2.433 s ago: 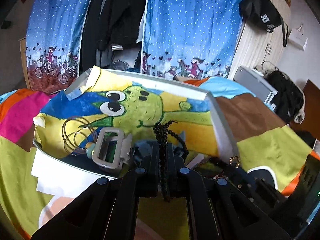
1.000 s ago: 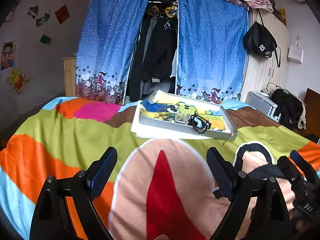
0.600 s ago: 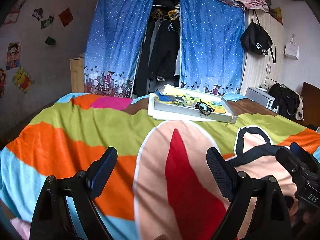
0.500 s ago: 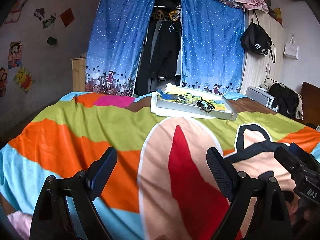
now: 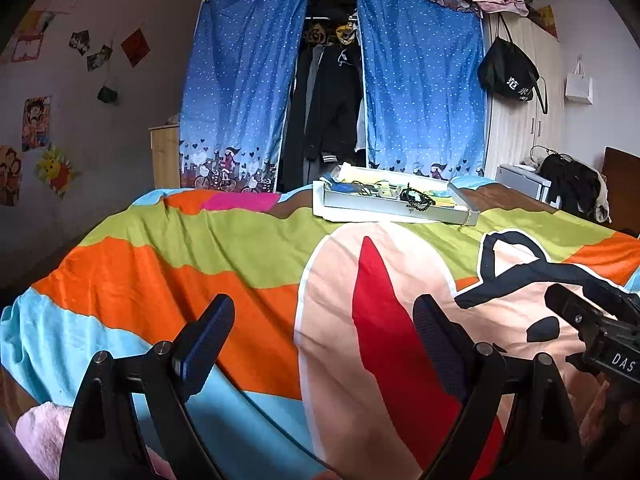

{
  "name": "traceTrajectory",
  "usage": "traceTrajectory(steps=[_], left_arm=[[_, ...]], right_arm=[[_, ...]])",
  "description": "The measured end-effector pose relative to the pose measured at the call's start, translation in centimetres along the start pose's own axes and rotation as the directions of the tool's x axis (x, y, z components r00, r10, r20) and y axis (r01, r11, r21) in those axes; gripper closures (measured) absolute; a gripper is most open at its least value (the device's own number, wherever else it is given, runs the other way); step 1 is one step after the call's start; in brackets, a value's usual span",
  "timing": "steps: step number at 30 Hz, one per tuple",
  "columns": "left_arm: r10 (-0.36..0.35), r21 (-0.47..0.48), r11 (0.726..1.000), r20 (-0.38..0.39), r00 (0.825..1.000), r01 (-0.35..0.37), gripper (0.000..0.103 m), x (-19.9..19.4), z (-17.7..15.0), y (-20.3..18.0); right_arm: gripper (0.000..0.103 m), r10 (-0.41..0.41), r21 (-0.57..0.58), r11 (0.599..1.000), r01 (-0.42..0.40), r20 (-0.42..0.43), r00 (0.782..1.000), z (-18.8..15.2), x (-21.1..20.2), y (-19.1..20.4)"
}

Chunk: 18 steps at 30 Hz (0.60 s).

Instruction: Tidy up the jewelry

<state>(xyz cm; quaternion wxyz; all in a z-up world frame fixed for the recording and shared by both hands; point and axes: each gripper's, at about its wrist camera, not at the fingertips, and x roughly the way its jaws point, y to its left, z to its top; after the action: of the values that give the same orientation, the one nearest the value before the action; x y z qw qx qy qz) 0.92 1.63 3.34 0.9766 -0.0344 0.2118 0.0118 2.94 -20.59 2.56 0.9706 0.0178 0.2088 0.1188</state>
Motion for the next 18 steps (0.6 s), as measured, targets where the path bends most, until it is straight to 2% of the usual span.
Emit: traceTrajectory(steps=[18], left_arm=[[0.017,-0.002,1.000,-0.027,0.999,-0.017,0.016,0.75,-0.32,0.44]], right_arm=[[0.000,0.005,-0.007,1.000,-0.005,-0.011,1.000,-0.17,0.12,0.07]])
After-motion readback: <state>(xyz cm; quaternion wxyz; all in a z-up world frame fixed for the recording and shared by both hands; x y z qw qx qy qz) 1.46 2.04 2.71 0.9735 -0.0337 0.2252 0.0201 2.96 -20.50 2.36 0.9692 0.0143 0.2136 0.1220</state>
